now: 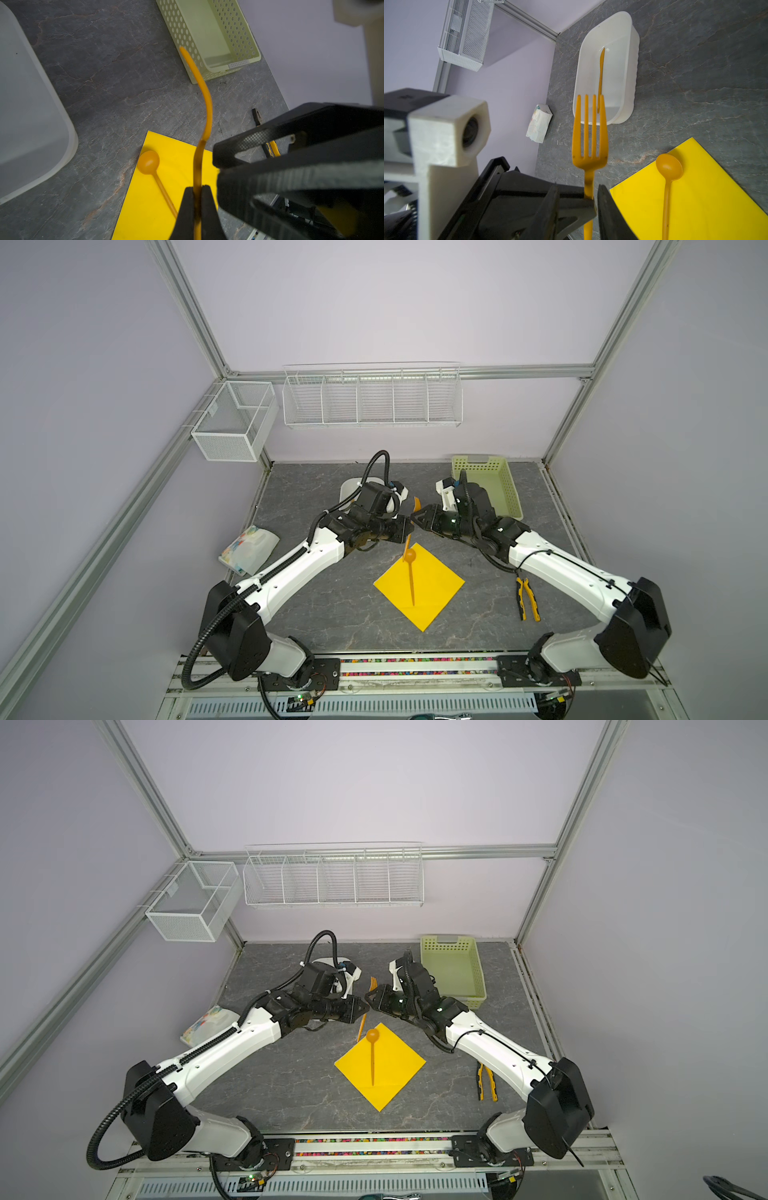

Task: Place the utensils on the paper napkin and roll it up
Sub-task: 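Lift the fork with the left gripper while the right gripper reaches toward it, then close the right gripper on the fork neck held by the left gripper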

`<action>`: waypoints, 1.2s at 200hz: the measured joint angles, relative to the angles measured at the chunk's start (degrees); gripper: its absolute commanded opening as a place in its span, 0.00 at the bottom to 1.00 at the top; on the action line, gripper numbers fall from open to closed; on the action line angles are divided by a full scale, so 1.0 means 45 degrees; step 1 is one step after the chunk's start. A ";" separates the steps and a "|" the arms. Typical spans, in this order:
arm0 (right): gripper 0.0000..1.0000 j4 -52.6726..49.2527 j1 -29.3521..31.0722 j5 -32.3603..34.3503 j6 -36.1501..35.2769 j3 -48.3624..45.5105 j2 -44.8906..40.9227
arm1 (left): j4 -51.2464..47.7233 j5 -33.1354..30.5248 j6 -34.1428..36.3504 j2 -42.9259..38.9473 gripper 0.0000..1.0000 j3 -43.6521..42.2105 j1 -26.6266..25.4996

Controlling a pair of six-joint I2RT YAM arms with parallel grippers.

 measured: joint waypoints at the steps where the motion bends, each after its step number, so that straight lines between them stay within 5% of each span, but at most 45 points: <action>1: 0.32 0.0000 0.0000 0.0000 0.0005 0.0000 0.0005 | 0.0000 0.0000 -0.0005 0.0000 0.00 0.0000 0.0000; 186: 0.09 0.1069 0.0015 -0.0223 0.0695 -0.0005 0.0641 | 0.0063 -0.0291 -0.0034 -0.0355 0.00 -0.0015 -0.0010; 240: 0.07 0.1112 0.0044 -0.0272 0.0486 -0.0005 0.0510 | 0.0185 -0.0233 -0.0296 -0.1035 0.16 -0.0384 -0.0010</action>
